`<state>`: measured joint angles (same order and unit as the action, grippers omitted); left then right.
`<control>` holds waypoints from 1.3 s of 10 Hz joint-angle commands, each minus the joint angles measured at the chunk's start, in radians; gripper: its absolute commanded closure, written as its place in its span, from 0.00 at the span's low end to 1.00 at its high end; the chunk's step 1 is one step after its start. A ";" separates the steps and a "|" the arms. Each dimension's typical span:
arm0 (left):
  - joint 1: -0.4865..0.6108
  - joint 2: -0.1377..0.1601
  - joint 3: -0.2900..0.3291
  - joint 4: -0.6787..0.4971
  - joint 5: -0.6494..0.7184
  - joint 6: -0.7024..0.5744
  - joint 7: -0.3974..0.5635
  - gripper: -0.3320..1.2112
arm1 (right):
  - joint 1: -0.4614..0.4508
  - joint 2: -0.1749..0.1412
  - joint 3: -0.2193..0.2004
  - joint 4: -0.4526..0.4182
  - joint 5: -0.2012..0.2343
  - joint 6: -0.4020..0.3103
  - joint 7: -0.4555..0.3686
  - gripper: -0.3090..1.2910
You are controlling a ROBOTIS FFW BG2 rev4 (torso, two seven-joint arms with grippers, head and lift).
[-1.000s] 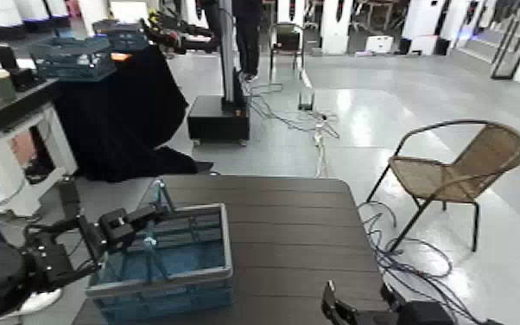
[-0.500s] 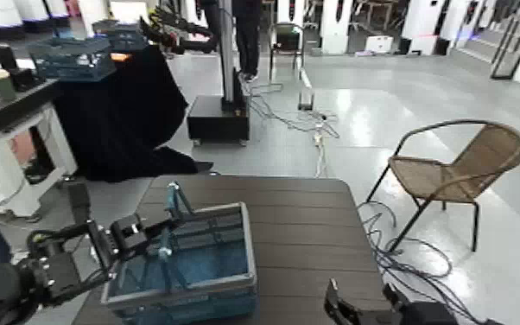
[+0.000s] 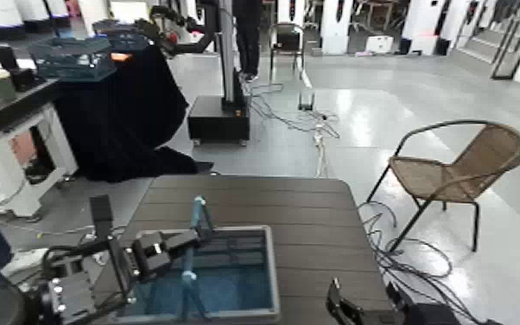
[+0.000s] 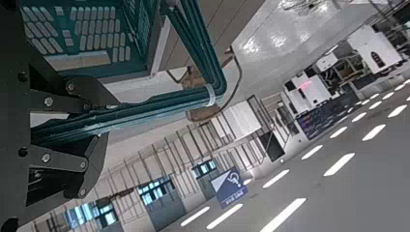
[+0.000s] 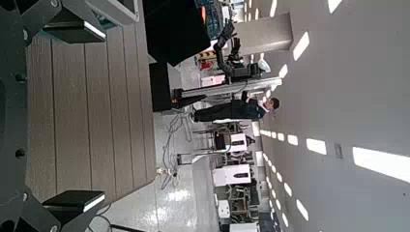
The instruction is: Grasp the handle of the crate.
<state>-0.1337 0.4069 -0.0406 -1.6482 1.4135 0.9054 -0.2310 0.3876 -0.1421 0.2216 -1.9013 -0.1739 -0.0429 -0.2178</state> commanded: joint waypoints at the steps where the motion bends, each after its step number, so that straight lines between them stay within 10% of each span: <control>1: 0.054 -0.040 -0.035 -0.044 0.062 0.015 0.012 0.99 | 0.002 0.004 -0.004 0.001 0.013 -0.006 0.000 0.29; 13: 0.095 -0.059 -0.125 -0.065 0.160 0.016 -0.010 0.99 | 0.004 0.007 0.001 0.004 0.033 -0.008 -0.021 0.29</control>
<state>-0.0390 0.3492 -0.1651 -1.7140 1.5728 0.9225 -0.2406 0.3912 -0.1350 0.2222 -1.8975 -0.1399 -0.0518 -0.2393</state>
